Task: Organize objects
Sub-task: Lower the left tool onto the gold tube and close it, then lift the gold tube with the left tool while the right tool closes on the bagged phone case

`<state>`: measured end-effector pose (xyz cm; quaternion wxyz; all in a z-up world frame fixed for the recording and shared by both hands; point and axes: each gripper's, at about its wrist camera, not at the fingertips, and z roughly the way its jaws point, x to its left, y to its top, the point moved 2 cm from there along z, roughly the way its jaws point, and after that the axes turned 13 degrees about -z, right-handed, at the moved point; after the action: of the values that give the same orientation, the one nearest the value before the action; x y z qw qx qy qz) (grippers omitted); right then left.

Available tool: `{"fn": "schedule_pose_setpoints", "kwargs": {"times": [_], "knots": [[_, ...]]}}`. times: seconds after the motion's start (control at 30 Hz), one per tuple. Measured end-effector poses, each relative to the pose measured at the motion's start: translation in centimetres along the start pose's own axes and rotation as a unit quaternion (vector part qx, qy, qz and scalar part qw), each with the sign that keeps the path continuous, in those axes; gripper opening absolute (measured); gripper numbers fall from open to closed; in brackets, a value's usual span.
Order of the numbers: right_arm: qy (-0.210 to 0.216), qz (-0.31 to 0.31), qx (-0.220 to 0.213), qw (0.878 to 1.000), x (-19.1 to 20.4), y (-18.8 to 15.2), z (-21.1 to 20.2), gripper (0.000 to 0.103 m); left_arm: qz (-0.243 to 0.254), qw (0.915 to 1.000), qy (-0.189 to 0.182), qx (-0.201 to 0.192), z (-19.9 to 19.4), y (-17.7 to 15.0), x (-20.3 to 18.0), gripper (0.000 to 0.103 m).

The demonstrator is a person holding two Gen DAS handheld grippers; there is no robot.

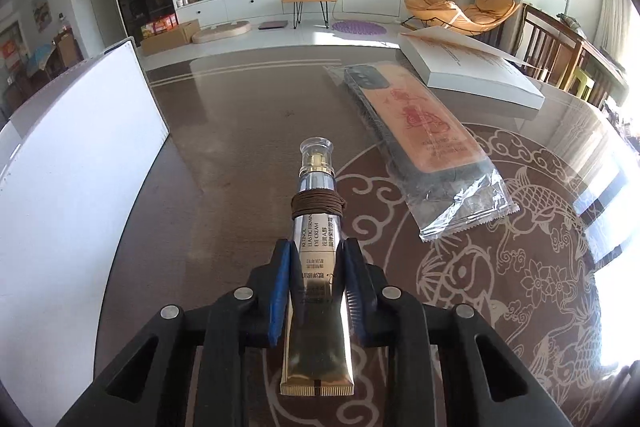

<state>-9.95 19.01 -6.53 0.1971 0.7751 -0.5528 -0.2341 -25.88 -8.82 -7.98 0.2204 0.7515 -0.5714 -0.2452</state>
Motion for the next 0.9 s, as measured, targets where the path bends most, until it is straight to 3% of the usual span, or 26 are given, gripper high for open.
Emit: {"fn": "schedule_pose_setpoints", "kwargs": {"times": [0.33,0.4,0.47,0.53,0.6,0.73,0.83,0.9], "knots": [[0.000,0.000,0.000,1.000,-0.1,0.0,0.0,0.103,-0.021,0.9998,-0.003,0.007,-6.9,-7.8,5.0,0.028],[0.000,0.001,0.000,1.000,-0.1,0.0,0.0,0.103,-0.004,0.9999,-0.003,0.010,-7.1,-8.2,4.8,0.044],[0.000,0.000,0.000,1.000,-0.1,0.0,0.0,0.103,0.008,0.9998,0.020,0.003,-6.9,-8.5,4.8,0.082],[0.001,0.000,0.000,1.000,-0.1,0.0,0.0,0.103,-0.015,0.9996,0.016,0.017,-6.6,-8.5,6.2,0.101],[0.005,-0.003,0.002,1.000,-0.1,0.2,0.2,0.103,-0.037,0.9989,0.018,0.022,-6.5,-8.4,6.9,0.103],[0.029,-0.031,0.017,0.999,0.2,1.8,1.2,0.103,-0.034,0.9990,0.021,0.021,-6.7,-8.5,6.9,0.103],[0.075,-0.048,0.035,0.995,0.8,5.9,3.2,0.103,-0.034,0.9990,0.021,0.021,-6.7,-8.5,6.9,0.103],[0.086,-0.051,0.015,0.995,1.3,10.2,4.1,0.103,-0.035,0.9990,0.021,0.021,-6.7,-8.5,6.9,0.103]]}}
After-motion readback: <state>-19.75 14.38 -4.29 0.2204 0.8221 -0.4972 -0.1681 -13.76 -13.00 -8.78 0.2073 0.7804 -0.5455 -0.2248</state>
